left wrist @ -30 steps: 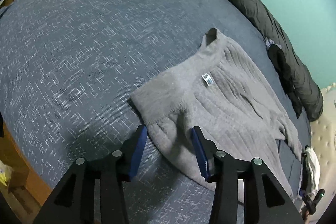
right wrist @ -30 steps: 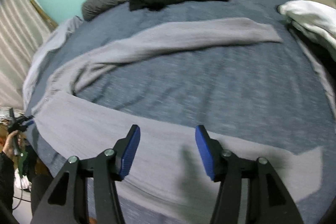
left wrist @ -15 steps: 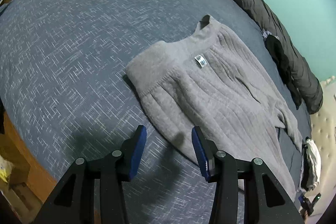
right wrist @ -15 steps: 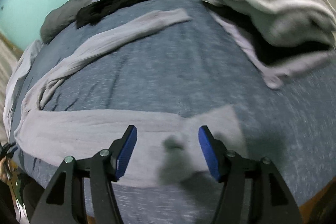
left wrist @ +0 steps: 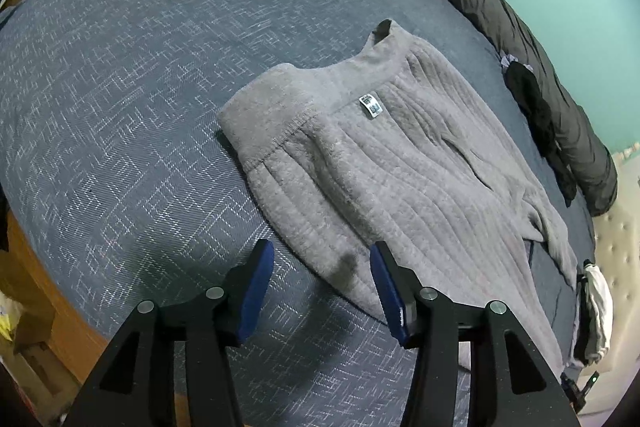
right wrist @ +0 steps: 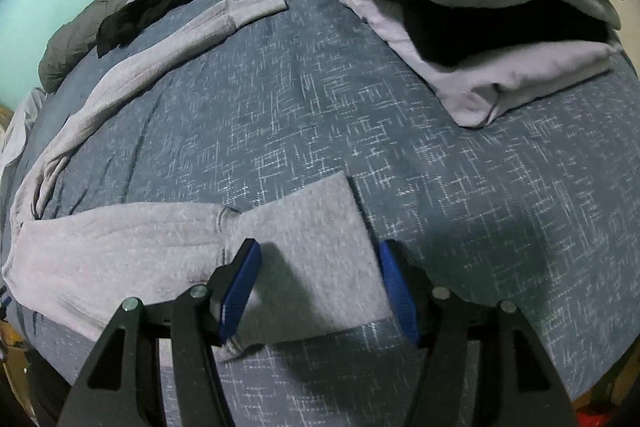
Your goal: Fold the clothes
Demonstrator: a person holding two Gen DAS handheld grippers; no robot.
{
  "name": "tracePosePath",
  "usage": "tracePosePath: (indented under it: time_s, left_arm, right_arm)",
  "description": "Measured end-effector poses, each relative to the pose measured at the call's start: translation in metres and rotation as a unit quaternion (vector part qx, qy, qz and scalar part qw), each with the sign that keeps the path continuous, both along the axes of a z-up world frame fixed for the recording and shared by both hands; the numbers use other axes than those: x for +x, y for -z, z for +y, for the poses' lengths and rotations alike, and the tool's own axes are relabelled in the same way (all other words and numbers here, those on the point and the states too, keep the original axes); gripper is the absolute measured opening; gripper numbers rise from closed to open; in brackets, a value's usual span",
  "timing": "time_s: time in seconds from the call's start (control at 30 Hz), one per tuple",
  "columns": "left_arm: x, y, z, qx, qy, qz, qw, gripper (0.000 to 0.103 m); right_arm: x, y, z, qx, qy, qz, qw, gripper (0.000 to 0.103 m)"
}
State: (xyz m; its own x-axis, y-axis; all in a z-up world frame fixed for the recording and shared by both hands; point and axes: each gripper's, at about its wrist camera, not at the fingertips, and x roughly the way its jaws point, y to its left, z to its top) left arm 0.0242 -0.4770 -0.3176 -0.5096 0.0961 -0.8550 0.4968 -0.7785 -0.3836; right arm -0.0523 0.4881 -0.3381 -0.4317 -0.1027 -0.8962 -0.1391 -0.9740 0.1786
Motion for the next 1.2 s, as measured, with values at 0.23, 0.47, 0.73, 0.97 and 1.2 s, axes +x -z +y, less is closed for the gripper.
tracePosePath:
  time_s: [0.23,0.47,0.73,0.97,1.2]
  left_arm:
    - [-0.003,0.003,-0.006,-0.006,-0.013,-0.003,0.9999,0.056]
    - [0.004,0.01,-0.02,0.022,-0.042,0.006,0.9988,0.057]
    - [-0.007,0.023,-0.02,0.043,-0.05,0.022,0.9975,0.06]
    - [-0.007,0.022,-0.017,0.025,-0.043,0.03,0.9983,0.004]
    - [0.021,0.009,-0.034,0.023,-0.039,0.031,0.9985,0.003]
  right_arm:
    - [0.009,-0.006,-0.008,0.034,-0.017,0.033,0.999,0.011]
    - [0.004,-0.044,-0.002,0.043,-0.017,0.1,0.994,0.009]
    - [-0.004,-0.047,-0.001,0.053,-0.021,0.088,0.994,0.009]
    - [-0.001,-0.038,0.006,0.048,-0.014,0.076,0.996,0.009]
    - [-0.003,-0.043,0.009,0.04,-0.015,0.08,0.996,0.009]
